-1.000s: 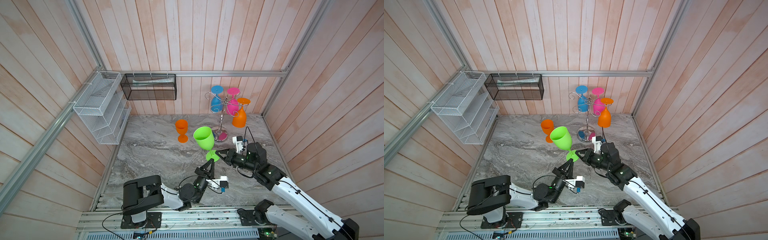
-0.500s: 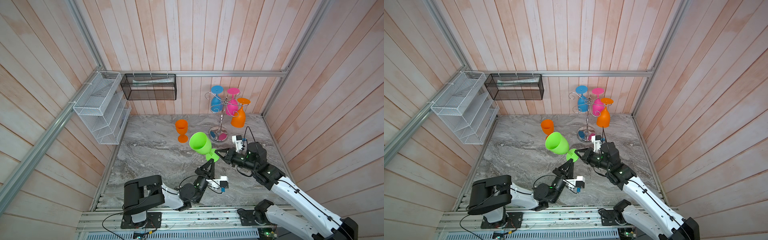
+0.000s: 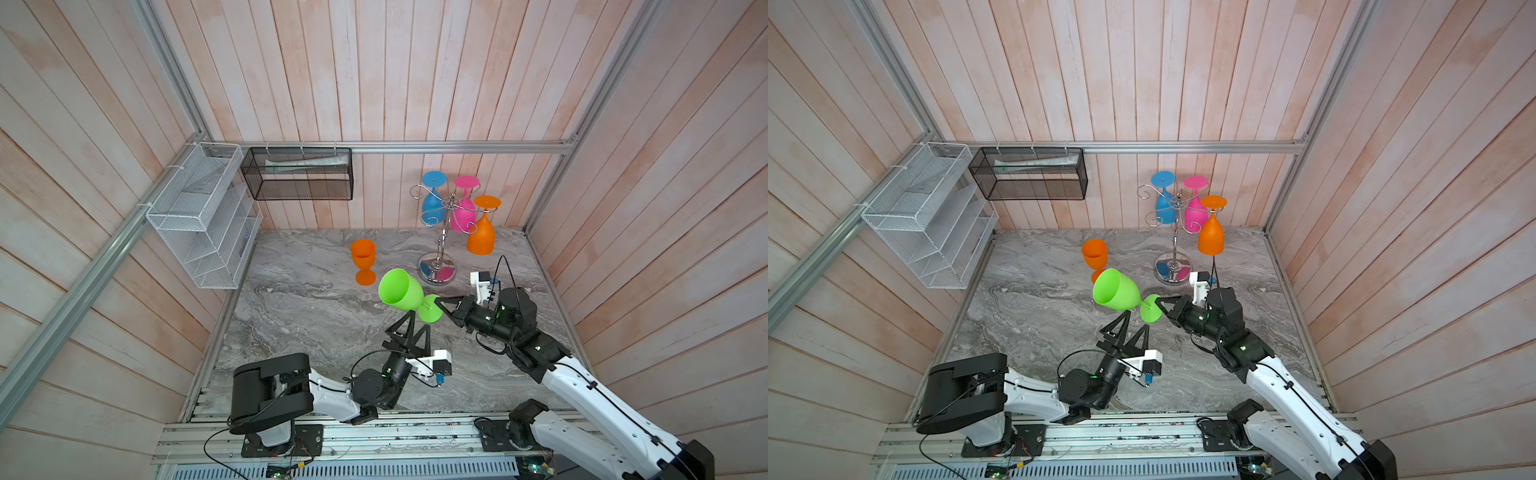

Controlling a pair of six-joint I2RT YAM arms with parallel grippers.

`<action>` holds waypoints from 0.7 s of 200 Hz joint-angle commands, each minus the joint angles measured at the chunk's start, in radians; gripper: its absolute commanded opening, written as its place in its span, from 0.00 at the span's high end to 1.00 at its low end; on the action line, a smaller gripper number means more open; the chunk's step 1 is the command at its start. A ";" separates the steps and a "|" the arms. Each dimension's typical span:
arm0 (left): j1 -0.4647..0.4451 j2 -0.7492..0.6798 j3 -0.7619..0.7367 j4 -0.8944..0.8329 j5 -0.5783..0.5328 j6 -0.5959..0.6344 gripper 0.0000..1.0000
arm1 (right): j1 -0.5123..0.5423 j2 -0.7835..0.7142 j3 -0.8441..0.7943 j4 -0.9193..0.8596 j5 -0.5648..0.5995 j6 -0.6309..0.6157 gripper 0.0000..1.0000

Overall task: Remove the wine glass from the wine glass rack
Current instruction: 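Open the left gripper and move it to the green glass bowl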

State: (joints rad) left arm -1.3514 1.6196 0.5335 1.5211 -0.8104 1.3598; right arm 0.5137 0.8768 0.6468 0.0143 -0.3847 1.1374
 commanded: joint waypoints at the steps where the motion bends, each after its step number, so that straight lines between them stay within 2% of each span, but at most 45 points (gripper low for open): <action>1: -0.009 -0.070 -0.007 -0.093 -0.056 -0.130 0.18 | -0.020 -0.002 -0.019 0.037 0.025 -0.005 1.00; 24: -0.022 -0.148 -0.013 -0.250 -0.084 -0.262 0.18 | -0.046 0.002 -0.050 0.072 0.026 -0.001 1.00; 40: -0.030 -0.226 -0.009 -0.426 -0.096 -0.393 0.18 | -0.062 0.006 -0.067 0.096 0.026 -0.005 1.00; 52: -0.035 -0.295 0.001 -0.584 -0.101 -0.514 0.18 | -0.074 0.008 -0.081 0.116 0.029 -0.020 1.00; 65: -0.036 -0.385 0.034 -0.823 -0.090 -0.699 0.18 | -0.086 0.008 -0.094 0.116 0.057 -0.050 1.00; 83: -0.036 -0.515 0.061 -1.075 -0.025 -0.905 0.18 | -0.109 0.008 -0.120 0.133 0.072 -0.090 1.00; 106: -0.030 -0.642 0.106 -1.307 0.068 -1.077 0.20 | -0.122 0.009 -0.153 0.167 0.082 -0.132 1.00; 123: -0.002 -0.675 0.176 -1.487 0.178 -1.188 0.21 | -0.124 0.009 -0.172 0.187 0.086 -0.145 1.00; 140: 0.036 -0.670 0.239 -1.595 0.291 -1.255 0.24 | -0.124 0.001 -0.192 0.214 0.090 -0.146 1.00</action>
State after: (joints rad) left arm -1.3560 0.9508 0.6918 0.2413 -0.7086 0.3313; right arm 0.3939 0.8856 0.4747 0.1478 -0.3145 1.0290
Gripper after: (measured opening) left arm 0.775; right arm 0.051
